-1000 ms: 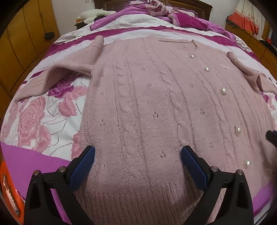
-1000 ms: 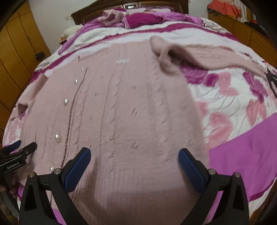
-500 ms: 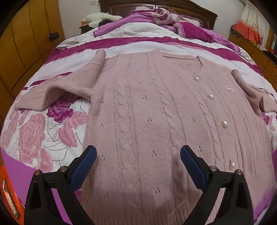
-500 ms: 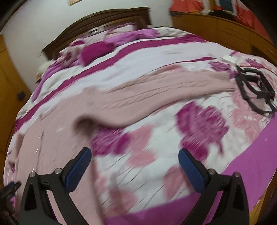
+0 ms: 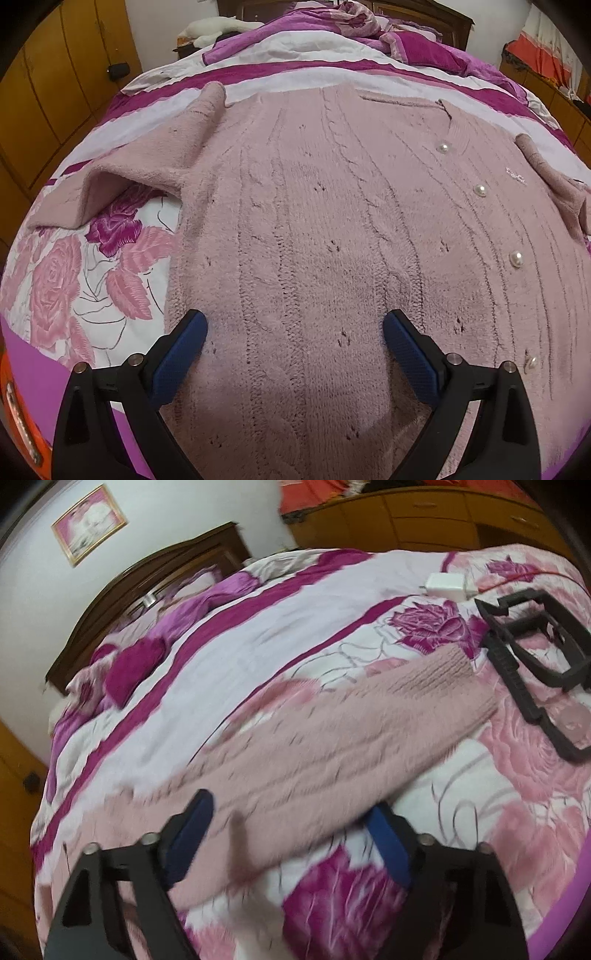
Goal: Fold small clothes
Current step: 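Move the right tool to a cardigan sleeve cuff and close on it, then lift the sleeve with the right tool and lay it across the cardigan body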
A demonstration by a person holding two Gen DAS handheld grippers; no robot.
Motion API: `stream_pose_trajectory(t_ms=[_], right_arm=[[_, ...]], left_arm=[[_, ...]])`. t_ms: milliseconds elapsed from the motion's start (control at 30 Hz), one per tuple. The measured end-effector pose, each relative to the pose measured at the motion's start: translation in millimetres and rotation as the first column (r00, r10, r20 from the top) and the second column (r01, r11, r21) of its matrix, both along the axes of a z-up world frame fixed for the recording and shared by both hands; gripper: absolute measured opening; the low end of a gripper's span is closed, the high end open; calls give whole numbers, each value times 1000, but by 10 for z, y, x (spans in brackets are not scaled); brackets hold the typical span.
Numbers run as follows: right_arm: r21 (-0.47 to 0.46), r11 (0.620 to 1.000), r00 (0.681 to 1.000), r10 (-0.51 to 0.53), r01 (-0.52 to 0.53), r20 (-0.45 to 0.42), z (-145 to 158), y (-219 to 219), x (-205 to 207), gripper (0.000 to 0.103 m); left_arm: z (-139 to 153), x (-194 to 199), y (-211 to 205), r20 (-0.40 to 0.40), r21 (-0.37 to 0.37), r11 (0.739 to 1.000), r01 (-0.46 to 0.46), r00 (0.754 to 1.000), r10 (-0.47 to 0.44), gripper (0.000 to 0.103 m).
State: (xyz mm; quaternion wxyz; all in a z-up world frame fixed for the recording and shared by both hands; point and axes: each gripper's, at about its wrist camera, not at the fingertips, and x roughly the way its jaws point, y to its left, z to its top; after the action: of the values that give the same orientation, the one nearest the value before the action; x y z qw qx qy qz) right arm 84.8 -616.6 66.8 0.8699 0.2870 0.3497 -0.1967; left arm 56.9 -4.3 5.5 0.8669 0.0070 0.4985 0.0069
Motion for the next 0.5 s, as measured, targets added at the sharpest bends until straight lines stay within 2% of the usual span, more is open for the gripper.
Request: stream_pose_trajectory(t_ms=[33,100,167,333,500], right_arm=[[-5,1000,1000,-7,7,-3,0,-20,23,43],[-18,1000,1000,-1,1,-18,19,-91,77,6],[-15,1000,1000,15,-15,19,109,-170,58,6],[-168,985,998,-39,47,49,479,-251,-99,5],[-157,983,995,-93,97,33,578,-496,-195,6]], left_arm=[[-14,2,6,-2,-5,1000,-3,1000,3,80],[-25,6,17,-3,-12,1000,-6,1000,6,80],[-25,6,17,-1,-11,1000,-5,1000,5,81],[-23,-9,19,9,-12,1000,-2,1000,2,81],[-8,-29,24,11,-15,1000,-2,1000,2,81]])
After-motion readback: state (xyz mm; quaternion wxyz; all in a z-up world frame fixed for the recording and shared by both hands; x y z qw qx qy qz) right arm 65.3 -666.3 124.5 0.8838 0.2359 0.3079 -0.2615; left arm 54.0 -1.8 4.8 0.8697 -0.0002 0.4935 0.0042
